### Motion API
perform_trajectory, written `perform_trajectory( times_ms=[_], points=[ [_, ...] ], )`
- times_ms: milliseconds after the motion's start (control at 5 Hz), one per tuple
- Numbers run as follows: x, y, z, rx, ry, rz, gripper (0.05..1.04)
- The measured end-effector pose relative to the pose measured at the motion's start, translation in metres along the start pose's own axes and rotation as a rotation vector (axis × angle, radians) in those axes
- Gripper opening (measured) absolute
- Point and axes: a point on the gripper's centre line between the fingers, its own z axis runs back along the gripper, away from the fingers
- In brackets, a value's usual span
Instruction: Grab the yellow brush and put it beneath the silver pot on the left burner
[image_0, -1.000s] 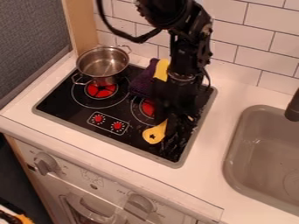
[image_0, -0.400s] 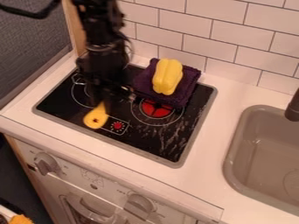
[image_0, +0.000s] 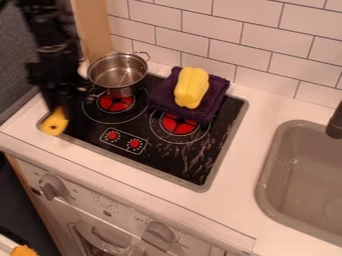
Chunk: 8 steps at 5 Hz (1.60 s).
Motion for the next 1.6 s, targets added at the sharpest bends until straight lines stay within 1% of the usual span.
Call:
perform_trajectory(
  times_ms=[200, 400, 800, 1000, 1200, 1600],
  points=[
    [-0.001, -0.004, -0.011, -0.013, 0.032, -0.014, 0.320],
    [-0.001, -0.005, -0.012, -0.008, 0.043, -0.024, 0.397],
    [0.003, -0.010, -0.013, -0.016, 0.038, -0.067, 0.970],
    [0.007, -0.025, 0.005, -0.001, -0.019, -0.120, 1.007],
    [0.008, -0.034, 0.010, 0.011, -0.024, -0.143, 1.002],
    [0.009, -0.034, 0.010, 0.011, -0.025, -0.141, 1.001]
  ],
)
